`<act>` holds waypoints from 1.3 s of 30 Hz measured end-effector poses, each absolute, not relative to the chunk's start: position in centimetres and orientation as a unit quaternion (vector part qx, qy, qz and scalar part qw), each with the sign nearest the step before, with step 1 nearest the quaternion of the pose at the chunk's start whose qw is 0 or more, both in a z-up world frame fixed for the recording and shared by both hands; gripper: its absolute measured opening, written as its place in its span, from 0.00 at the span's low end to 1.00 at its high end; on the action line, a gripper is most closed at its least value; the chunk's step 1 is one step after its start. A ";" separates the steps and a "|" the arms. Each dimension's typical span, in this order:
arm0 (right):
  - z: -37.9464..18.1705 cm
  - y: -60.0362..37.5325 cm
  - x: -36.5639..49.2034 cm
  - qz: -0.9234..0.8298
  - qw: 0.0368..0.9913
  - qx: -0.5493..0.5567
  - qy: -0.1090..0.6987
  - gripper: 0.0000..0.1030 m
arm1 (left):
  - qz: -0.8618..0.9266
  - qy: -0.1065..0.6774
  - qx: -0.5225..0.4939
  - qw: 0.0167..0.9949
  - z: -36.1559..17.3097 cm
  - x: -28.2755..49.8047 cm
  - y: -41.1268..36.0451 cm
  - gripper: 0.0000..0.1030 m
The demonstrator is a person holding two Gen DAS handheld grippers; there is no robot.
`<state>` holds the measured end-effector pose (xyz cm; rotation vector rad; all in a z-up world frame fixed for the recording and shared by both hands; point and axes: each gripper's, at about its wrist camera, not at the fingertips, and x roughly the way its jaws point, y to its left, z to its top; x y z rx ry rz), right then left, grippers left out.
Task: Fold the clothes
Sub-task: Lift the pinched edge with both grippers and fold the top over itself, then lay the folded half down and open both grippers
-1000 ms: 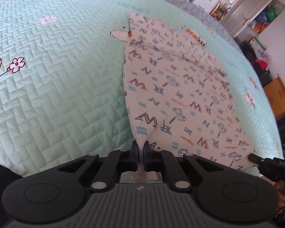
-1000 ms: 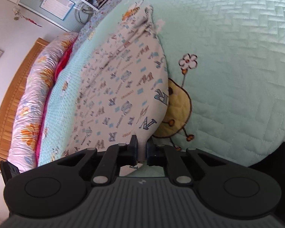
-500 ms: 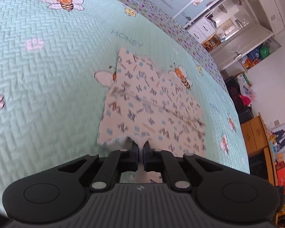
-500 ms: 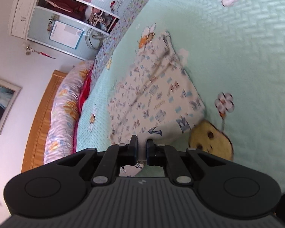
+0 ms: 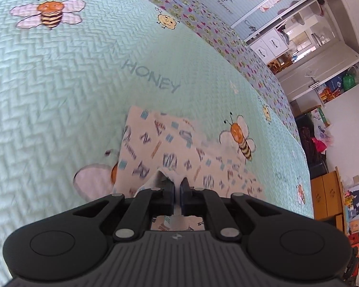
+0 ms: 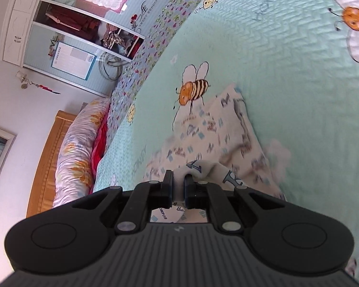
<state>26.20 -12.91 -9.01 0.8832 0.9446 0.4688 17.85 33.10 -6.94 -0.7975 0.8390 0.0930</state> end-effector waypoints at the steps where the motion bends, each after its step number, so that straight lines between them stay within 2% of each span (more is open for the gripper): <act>1: -9.3 -12.6 27.4 0.214 0.773 0.407 0.437 0.08 | 0.045 0.399 -0.374 0.836 -7.1 19.1 33.3 0.04; 11: -13.4 -10.8 36.1 0.189 0.766 0.412 0.456 0.08 | 0.051 0.416 -0.371 0.828 -9.9 27.8 34.9 0.04; 18: -15.3 -10.7 37.7 0.185 0.752 0.423 0.470 0.08 | 0.052 0.409 -0.406 0.816 -11.2 28.5 36.6 0.04; 25: -15.0 -10.1 38.1 0.197 0.741 0.440 0.467 0.08 | 0.058 0.392 -0.433 0.809 -10.7 27.2 37.9 0.05; 27: -15.1 -10.0 38.5 0.189 0.740 0.442 0.469 0.10 | 0.066 0.401 -0.438 0.802 -11.1 27.8 38.2 0.05; 30: -15.7 -10.0 39.4 0.176 0.729 0.461 0.474 0.18 | 0.071 0.424 -0.442 0.787 -11.7 29.5 38.7 0.10; 31: -15.9 -10.2 39.7 0.173 0.725 0.470 0.473 0.29 | 0.068 0.428 -0.438 0.788 -11.6 30.2 38.8 0.11; 32: -15.8 -10.4 40.1 0.171 0.725 0.477 0.467 0.35 | 0.068 0.427 -0.433 0.791 -11.3 30.7 38.9 0.12; 34: -15.7 -10.8 40.9 0.168 0.725 0.490 0.454 0.35 | 0.067 0.421 -0.425 0.799 -10.8 31.7 39.1 0.14; 36: -15.5 -11.4 41.7 0.168 0.726 0.502 0.440 0.35 | 0.073 0.399 -0.426 0.809 -10.1 32.1 39.7 0.27; 39: -14.8 -11.9 41.8 0.172 0.735 0.497 0.428 0.38 | 0.079 0.359 -0.452 0.813 -9.3 31.5 41.0 0.32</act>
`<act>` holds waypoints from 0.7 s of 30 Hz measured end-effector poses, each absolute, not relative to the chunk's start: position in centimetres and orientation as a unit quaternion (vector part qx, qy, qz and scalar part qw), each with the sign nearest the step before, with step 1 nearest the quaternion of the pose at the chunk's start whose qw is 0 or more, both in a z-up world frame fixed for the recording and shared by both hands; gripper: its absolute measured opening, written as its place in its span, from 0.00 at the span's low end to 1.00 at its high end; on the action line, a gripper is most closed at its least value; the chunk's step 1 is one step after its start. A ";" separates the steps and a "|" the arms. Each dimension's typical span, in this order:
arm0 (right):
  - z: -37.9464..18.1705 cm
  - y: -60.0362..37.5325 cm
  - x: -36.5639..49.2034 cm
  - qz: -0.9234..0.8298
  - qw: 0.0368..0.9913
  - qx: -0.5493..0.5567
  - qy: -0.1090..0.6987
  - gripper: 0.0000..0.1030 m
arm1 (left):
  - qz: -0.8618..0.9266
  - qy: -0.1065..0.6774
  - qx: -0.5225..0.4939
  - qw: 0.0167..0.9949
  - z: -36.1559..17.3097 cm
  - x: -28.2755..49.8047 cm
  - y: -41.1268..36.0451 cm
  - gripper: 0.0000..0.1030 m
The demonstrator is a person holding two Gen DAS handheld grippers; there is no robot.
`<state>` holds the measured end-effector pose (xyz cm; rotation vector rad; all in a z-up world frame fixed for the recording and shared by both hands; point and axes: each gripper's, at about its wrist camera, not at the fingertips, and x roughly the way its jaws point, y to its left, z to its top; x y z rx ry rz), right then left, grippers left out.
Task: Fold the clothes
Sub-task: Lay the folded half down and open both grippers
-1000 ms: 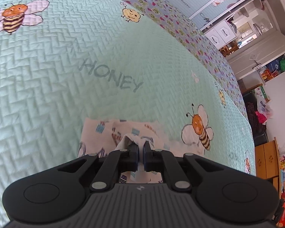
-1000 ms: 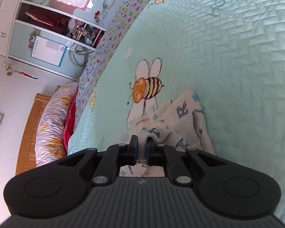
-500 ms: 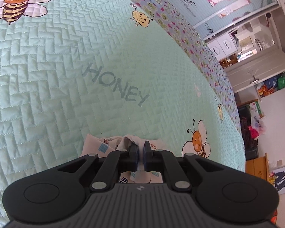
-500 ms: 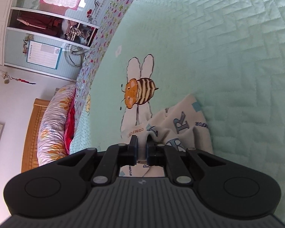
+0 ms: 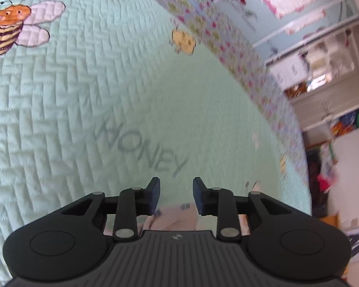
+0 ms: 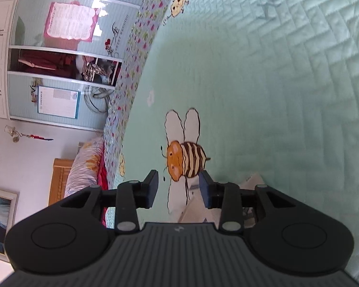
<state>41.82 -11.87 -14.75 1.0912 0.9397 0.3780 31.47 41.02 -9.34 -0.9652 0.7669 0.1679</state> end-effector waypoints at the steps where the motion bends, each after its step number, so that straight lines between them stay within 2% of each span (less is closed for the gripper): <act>1: -14.3 -11.8 41.5 0.178 0.744 0.484 0.424 0.39 | 0.078 0.352 -0.460 0.812 -9.3 30.9 41.2 0.32; 7: -11.8 -8.3 35.9 0.269 0.797 0.348 0.414 0.39 | 0.051 0.355 -0.396 0.845 -9.3 24.0 37.3 0.32; 11: -12.3 -3.5 33.6 0.328 0.783 0.281 0.448 0.39 | 0.058 0.367 -0.364 0.854 -11.0 18.8 34.6 0.32; 17: -14.8 4.6 35.0 0.364 0.748 0.236 0.503 0.39 | 0.040 0.388 -0.349 0.852 -13.2 15.2 32.7 0.32; 21: -13.8 6.9 39.4 0.337 0.781 0.239 0.469 0.39 | 0.035 0.390 -0.355 0.849 -14.2 14.9 32.9 0.32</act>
